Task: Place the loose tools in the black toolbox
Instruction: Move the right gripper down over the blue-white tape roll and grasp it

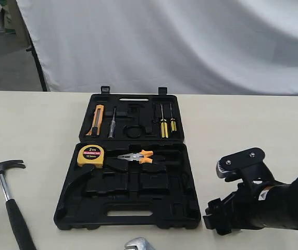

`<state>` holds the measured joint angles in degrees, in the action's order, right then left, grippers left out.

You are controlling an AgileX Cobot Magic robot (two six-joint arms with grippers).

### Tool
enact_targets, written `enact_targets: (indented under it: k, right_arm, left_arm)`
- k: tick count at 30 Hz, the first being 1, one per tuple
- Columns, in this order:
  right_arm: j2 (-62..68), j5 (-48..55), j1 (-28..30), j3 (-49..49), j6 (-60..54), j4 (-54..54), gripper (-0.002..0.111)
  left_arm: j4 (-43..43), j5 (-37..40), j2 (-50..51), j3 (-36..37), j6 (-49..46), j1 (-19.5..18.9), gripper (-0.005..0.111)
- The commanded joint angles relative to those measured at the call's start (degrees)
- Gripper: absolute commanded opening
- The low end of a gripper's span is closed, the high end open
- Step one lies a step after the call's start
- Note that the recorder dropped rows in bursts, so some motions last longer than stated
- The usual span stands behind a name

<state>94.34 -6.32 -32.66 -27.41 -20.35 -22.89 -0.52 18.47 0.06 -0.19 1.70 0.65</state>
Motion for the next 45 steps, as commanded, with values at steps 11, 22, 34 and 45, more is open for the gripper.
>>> enact_targets:
  k: [11, 22, 34, 45]
  right_arm:
    - [1.3, 2.3, 2.3, 0.2, -0.6, 0.3, 0.079]
    - [3.2, 1.7, 2.3, 0.2, -0.7, 0.3, 0.023]
    - [2.5, 1.2, 2.3, 0.2, -0.4, 0.1, 0.0]
    - [-15.4, 2.9, 2.3, -2.6, 3.5, -0.2, 0.0]
  left_arm:
    - [0.2, -0.2, -0.1, 0.2, 0.1, 0.4, 0.0]
    - [0.2, -0.2, -0.1, 0.2, 0.1, 0.4, 0.0]
    - [0.2, -0.2, -0.1, 0.2, 0.1, 0.4, 0.0]
    - [0.2, -0.2, -0.1, 0.2, 0.1, 0.4, 0.0]
